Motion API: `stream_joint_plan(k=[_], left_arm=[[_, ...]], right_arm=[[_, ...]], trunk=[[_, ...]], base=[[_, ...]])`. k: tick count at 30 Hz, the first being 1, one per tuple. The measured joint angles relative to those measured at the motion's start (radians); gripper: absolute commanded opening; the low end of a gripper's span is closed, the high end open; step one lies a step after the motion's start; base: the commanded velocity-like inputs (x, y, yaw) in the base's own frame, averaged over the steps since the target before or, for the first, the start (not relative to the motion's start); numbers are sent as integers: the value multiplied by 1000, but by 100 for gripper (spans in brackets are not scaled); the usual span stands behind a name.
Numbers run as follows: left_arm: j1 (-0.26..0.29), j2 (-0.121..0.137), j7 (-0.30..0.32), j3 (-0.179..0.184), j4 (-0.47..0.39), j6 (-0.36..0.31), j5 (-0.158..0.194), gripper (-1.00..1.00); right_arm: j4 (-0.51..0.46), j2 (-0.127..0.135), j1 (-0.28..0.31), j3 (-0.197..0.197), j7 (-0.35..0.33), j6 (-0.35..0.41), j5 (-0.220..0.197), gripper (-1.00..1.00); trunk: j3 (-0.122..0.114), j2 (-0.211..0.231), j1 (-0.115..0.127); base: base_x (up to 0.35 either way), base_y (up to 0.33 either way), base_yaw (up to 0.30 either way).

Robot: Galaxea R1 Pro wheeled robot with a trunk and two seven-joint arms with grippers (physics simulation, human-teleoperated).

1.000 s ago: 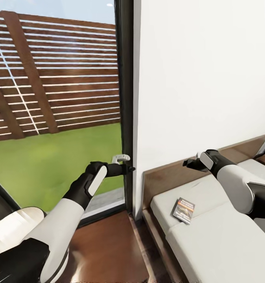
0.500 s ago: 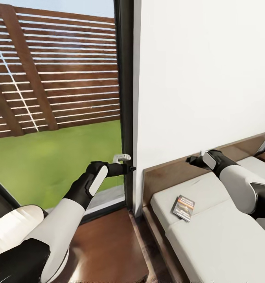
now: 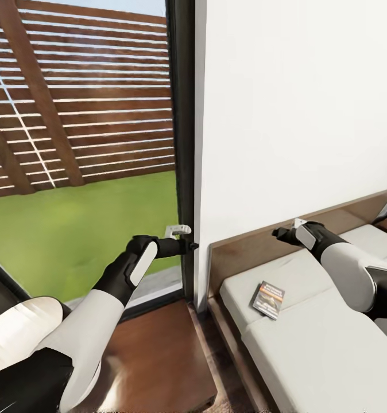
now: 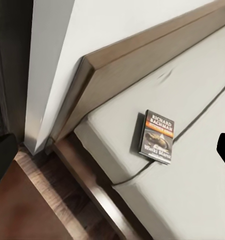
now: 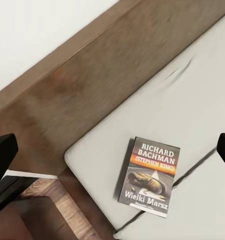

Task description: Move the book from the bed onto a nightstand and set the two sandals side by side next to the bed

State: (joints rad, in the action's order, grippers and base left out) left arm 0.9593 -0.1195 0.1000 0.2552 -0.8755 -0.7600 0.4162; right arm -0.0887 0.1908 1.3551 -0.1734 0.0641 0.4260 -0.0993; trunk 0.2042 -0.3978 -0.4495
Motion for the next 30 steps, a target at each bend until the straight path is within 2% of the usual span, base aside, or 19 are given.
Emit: stream_joint_plan(k=[6, 30], left_arm=[[0, 0, 0, 0, 0, 1, 0, 100], [0, 0, 0, 1, 0, 2, -1, 100]], right_arm=[[2, 0, -1, -1, 1, -51, -1, 100], [0, 1, -1, -2, -2, -56, 1, 100]], trunk=[[10, 0, 0], [48, 0, 0]], base=[[0, 0, 0], [0, 0, 0]])
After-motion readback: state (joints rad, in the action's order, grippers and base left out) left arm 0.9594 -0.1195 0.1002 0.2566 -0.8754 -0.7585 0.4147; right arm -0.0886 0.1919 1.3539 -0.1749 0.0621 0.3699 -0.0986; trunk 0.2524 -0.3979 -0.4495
